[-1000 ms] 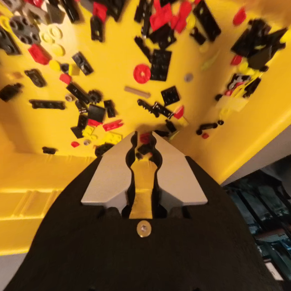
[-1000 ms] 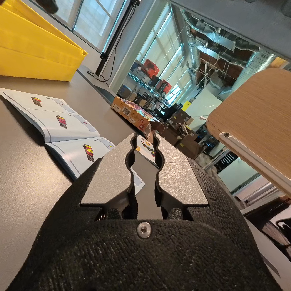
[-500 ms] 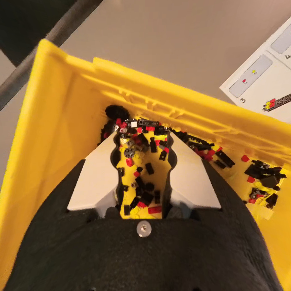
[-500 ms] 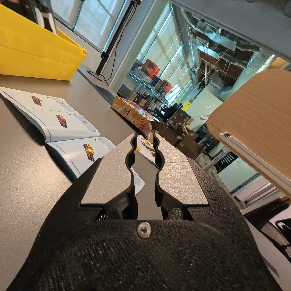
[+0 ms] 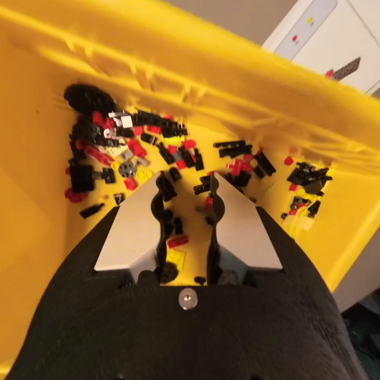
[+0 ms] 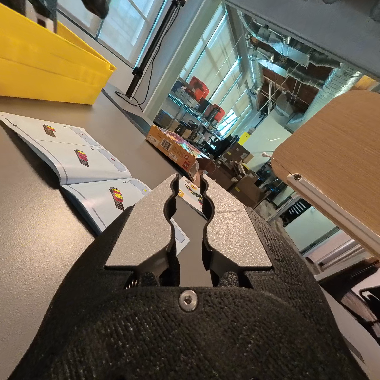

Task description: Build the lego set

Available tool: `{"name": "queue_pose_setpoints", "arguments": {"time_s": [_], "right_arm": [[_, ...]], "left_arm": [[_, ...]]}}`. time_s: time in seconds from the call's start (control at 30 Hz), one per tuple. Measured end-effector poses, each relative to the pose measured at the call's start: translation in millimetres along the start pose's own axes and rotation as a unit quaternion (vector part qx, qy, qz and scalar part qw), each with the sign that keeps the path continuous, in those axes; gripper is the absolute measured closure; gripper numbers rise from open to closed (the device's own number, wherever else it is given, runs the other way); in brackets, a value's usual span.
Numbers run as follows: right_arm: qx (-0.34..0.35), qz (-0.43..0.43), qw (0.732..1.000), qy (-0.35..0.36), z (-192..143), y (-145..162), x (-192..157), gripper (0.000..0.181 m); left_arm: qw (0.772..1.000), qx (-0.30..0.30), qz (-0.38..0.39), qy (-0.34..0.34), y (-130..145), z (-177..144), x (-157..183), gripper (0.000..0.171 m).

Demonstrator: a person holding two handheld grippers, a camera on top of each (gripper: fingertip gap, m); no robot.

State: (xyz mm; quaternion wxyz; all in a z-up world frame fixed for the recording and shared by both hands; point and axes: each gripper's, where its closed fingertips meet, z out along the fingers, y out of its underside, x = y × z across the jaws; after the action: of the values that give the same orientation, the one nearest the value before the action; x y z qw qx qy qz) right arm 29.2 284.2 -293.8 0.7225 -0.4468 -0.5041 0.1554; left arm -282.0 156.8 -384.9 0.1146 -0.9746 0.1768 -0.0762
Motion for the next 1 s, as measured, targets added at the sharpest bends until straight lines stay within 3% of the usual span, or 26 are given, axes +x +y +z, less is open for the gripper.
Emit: {"name": "queue_pose_setpoints", "arguments": {"time_s": [0.13, 0.23, 0.3, 0.4, 0.53, 0.6, 0.77, 0.9, 1.0], "right_arm": [[-0.001, -0.001, 1.0, -0.001, 0, 0, 0, 0.163], [-0.001, -0.002, 1.0, -0.001, 0, 0, -1, 0.163], [-0.002, -0.003, 1.0, -0.001, 1, 0, -1, 0.163], [-0.003, -0.005, 1.0, -0.002, 1, 1, -1, 0.163], [-0.002, -0.005, 1.0, -0.002, 1, 1, -1, 0.163], [-0.002, -0.004, 1.0, -0.002, 1, 1, -1, 0.163], [-0.002, -0.004, 1.0, -0.002, 1, 1, -1, 0.163], [-0.003, -0.006, 1.0, -0.002, 1, 1, -1, 0.163], [-0.003, -0.007, 1.0, -0.002, 1, 1, -1, 0.163]], "left_arm": [[0.999, -0.042, -0.004, -0.001, 31, -8, 7, 0.13], [0.996, -0.086, -0.014, 0.028, 55, -16, 23, 0.141], [0.998, -0.053, -0.019, 0.005, 46, -22, 17, 0.14], [0.997, 0.044, -0.031, -0.06, 12, -34, -7, 0.133], [0.984, 0.134, 0.004, -0.121, -30, -38, -32, 0.103], [0.981, 0.135, 0.025, -0.134, -40, -30, -40, 0.094], [0.991, 0.106, 0.029, -0.082, -49, -3, -35, 0.073], [0.994, 0.088, 0.046, -0.052, -46, 8, -30, 0.069], [0.992, 0.086, 0.061, -0.064, -48, 8, -32, 0.082]]}}
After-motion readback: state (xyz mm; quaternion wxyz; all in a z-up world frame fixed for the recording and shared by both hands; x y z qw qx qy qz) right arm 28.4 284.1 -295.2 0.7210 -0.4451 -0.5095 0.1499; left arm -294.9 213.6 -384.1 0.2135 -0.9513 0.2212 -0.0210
